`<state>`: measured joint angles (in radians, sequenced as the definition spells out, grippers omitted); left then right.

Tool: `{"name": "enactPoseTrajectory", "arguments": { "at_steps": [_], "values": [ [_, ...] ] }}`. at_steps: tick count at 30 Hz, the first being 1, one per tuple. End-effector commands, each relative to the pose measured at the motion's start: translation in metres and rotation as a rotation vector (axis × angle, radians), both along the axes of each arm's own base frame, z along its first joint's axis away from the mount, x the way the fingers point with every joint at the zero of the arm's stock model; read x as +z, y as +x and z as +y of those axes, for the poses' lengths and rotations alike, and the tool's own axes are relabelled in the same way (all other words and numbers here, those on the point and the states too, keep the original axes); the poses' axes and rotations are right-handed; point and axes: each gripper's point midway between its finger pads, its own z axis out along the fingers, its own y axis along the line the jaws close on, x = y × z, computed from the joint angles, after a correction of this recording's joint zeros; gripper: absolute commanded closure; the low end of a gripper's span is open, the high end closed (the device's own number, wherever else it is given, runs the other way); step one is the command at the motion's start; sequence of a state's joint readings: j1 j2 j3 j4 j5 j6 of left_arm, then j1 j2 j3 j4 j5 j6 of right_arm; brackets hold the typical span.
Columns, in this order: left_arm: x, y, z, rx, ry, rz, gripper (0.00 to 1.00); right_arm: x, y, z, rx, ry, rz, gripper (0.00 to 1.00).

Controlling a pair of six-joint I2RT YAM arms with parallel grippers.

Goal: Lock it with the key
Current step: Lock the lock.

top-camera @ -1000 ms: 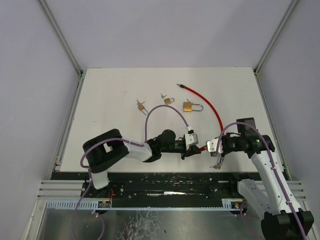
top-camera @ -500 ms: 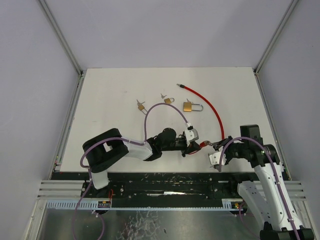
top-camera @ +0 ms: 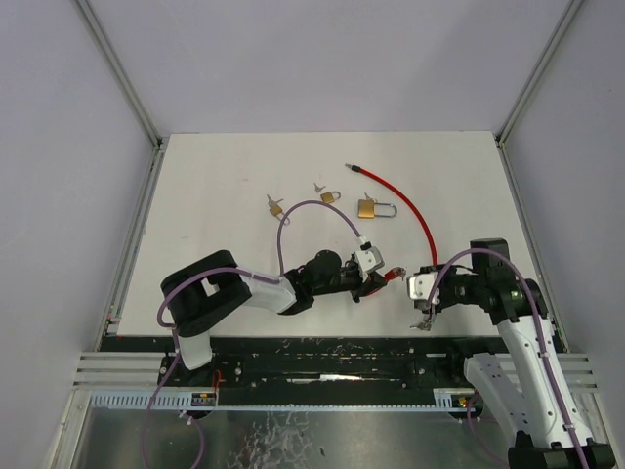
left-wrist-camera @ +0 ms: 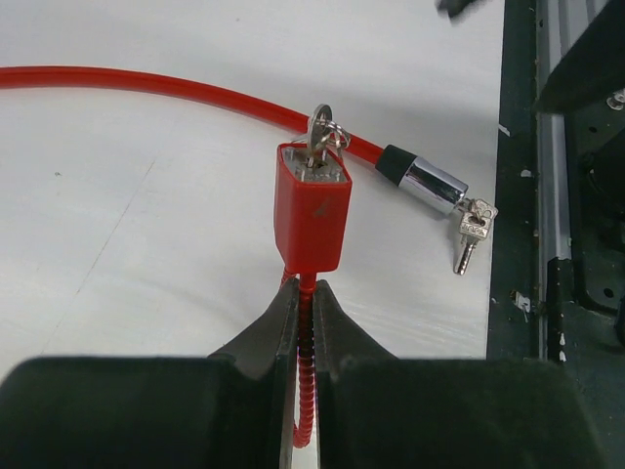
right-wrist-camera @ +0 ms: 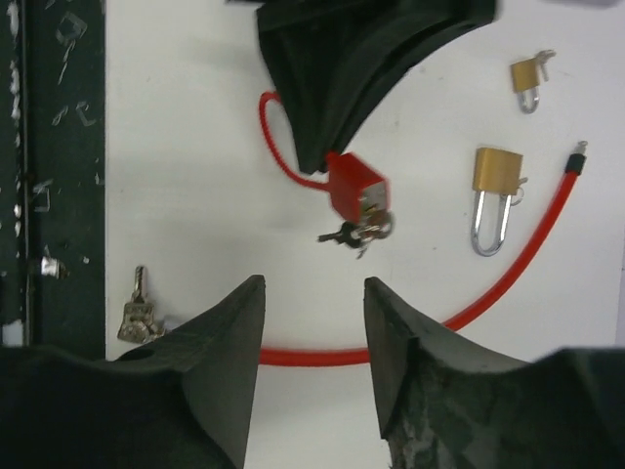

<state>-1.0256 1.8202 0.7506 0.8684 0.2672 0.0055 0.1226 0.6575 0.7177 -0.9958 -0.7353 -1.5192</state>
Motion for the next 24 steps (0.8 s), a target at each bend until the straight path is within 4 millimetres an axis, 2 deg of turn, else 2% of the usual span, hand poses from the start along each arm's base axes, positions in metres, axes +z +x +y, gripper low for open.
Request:
{"name": "enactPoseTrajectory", "arguments": {
  "at_steps": [1,5,10,17,24],
  "values": [
    [0.031,0.003,-0.007,-0.001,-0.082,-0.098,1.0,0.046,0.013,0.025,-0.097,0.222,0.121,0.44],
    [0.031,-0.001,-0.008,-0.013,-0.078,-0.107,1.0,0.044,0.02,0.034,-0.125,0.279,0.244,0.41],
    [0.031,-0.004,-0.008,-0.029,-0.079,-0.112,1.0,0.028,0.033,0.034,-0.192,0.282,0.338,0.46],
    [0.03,-0.006,-0.009,-0.041,-0.077,-0.113,1.0,0.02,0.045,0.031,-0.261,0.276,0.379,0.51],
    [0.031,-0.007,-0.009,-0.046,-0.077,-0.114,1.0,0.004,0.045,0.03,-0.268,0.253,0.431,0.58]
  ]
}}
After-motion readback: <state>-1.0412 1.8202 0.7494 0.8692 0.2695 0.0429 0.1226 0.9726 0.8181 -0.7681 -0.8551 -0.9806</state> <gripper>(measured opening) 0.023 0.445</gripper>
